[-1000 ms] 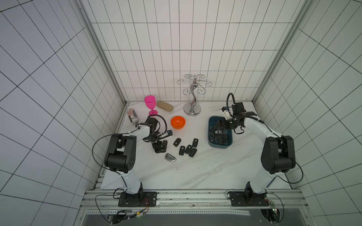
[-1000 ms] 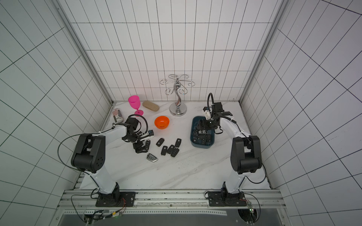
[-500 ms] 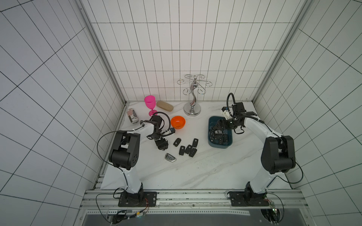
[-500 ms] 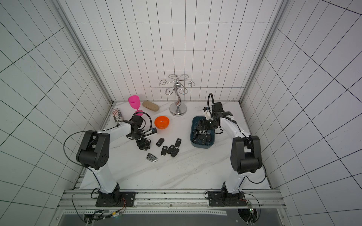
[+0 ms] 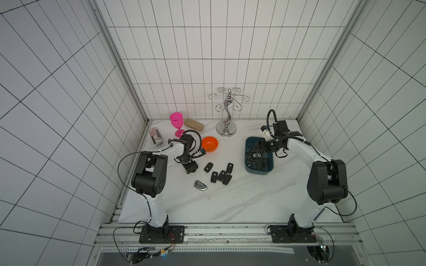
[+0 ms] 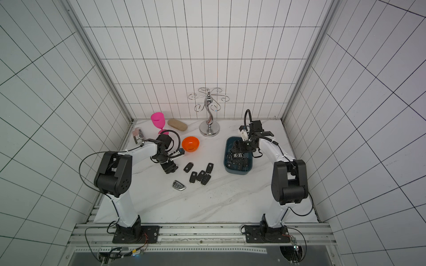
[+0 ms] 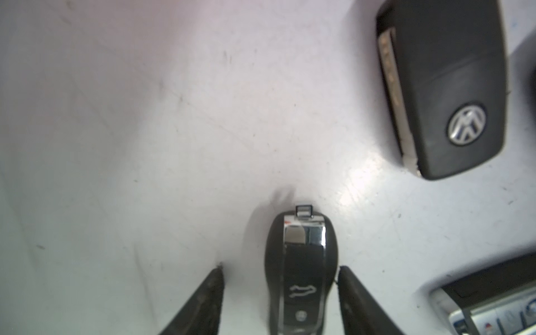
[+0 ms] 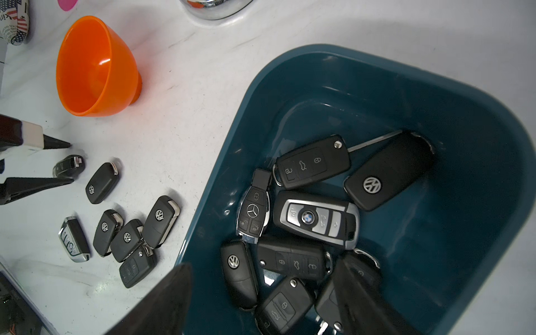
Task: Place the car key into the storage box
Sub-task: Pick up the car key from the center of the board, then place the car key in the storage box.
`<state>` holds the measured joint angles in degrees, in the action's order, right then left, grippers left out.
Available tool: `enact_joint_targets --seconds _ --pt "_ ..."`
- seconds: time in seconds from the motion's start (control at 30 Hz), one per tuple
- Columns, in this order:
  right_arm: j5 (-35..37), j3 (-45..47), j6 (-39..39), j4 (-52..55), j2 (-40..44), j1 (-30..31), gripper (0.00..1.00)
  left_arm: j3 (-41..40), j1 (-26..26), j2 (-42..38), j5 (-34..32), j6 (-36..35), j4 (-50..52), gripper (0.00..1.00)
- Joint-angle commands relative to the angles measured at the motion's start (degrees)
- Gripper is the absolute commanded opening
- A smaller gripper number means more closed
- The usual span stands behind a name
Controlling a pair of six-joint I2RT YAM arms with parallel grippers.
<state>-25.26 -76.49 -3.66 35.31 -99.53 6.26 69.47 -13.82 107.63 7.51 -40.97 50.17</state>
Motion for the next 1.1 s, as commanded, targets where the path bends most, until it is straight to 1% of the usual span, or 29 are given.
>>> enact_joint_targets --seconds 0.0,0.07,0.1,0.17,0.27,0.43,0.53,0.67,0.8,0.9,1.07 --pt "-1.26 0.64 -0.12 0.64 -0.36 -0.64 0.80 -4.80 -0.50 2.66 0.60 2.20 5.75 0.54" --pt "-1.39 0.54 -0.03 0.64 -0.34 -0.77 0.80 -6.40 -1.12 1.22 0.89 1.97 4.81 0.52" --pt "-1.36 0.55 -0.03 0.64 -0.23 -0.77 0.80 -7.07 -1.57 0.56 0.89 1.80 4.43 0.49" --pt "-1.33 0.64 -0.02 0.64 0.18 -0.77 0.80 -7.46 -2.08 0.23 0.99 1.67 4.73 0.32" --pt "-1.72 0.81 -0.20 0.64 1.02 -0.88 0.80 -7.62 -2.08 0.02 1.10 1.83 4.51 0.27" --pt "-4.41 0.74 0.45 0.64 2.87 -0.74 0.80 -8.27 -2.01 -3.61 2.31 1.58 0.96 0.21" --pt "-6.40 0.64 1.51 0.59 4.20 -0.69 0.79 -6.40 -2.00 -5.79 3.72 2.50 0.03 0.12" --pt "-12.14 1.24 3.17 -0.40 6.03 0.61 0.78 -2.26 -2.04 -8.87 6.03 4.34 -1.16 0.12" --pt "-18.11 2.53 4.04 -1.82 6.44 4.85 0.77 3.60 -2.64 -10.97 9.99 6.67 -1.51 0.11" --pt "-21.41 2.50 5.22 -2.56 5.49 7.77 0.75 7.08 -3.61 -12.06 11.55 8.87 -2.80 0.10" --pt "-25.32 1.44 8.14 -4.32 4.19 10.22 0.73 8.23 -5.20 -15.10 14.38 10.84 -7.48 0.10"
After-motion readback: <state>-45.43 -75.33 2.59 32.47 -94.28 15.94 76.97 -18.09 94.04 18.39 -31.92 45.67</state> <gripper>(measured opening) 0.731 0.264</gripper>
